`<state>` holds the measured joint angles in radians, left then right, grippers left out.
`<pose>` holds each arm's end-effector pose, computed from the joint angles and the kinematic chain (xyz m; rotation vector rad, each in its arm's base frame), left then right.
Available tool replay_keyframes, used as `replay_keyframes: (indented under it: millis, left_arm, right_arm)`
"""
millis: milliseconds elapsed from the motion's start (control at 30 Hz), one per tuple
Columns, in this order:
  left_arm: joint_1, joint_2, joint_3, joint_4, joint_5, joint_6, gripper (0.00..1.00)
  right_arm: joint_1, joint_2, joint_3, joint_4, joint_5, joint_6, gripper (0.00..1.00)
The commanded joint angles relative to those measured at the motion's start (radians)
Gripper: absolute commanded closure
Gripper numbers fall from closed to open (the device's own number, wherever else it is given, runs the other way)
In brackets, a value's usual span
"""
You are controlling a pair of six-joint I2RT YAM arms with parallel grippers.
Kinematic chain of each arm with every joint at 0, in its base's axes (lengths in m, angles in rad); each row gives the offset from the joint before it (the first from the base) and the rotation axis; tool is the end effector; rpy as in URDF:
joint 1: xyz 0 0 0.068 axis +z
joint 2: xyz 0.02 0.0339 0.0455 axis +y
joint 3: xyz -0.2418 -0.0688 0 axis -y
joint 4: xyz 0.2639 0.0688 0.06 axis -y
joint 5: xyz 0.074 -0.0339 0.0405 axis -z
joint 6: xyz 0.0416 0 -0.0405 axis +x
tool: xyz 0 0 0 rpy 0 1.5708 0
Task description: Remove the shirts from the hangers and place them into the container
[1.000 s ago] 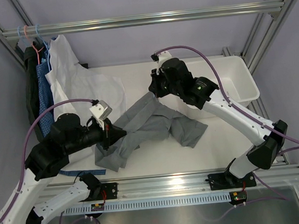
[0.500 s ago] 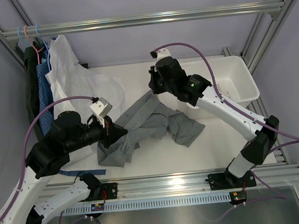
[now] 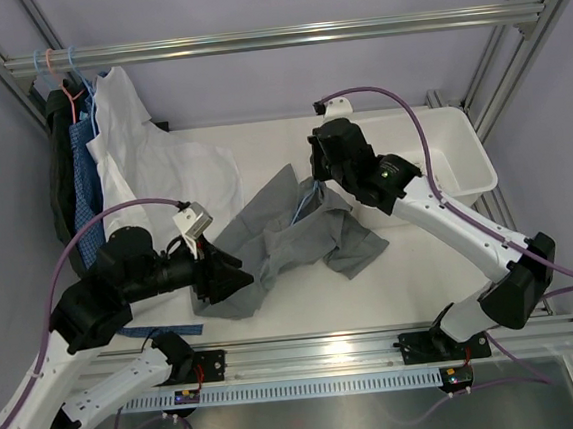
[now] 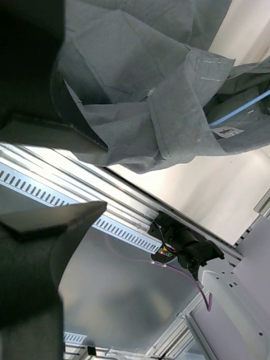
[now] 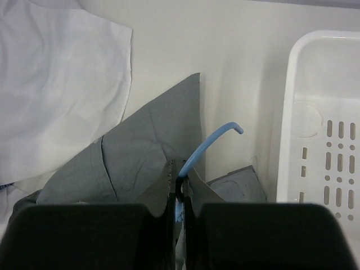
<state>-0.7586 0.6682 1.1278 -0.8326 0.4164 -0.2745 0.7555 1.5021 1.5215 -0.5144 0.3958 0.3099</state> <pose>0.0933 -0.1116 0.3933 0.7779 1.9183 -1.0670 0.2767 0.2386 0.3665 -0.2107 2.0236 0.2631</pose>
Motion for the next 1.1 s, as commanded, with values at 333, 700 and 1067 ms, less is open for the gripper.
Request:
replay_keyframes:
  millis: [333, 700, 1067]
  left_arm:
    - [-0.004, 0.068, -0.057, 0.285, 0.09, 0.173, 0.38]
    - [-0.002, 0.338, 0.108, 0.073, 0.47, 0.481, 0.4]
    - [-0.004, 0.439, 0.15, 0.069, 0.634, 0.526, 0.41]
  right_arm:
    - [-0.004, -0.204, -0.259, 0.327, -0.47, -0.198, 1.0]
    - [-0.002, -0.237, -0.198, 0.238, -0.54, -0.298, 1.0]
    - [-0.002, -0.192, -0.141, 0.231, -0.538, -0.302, 1.0]
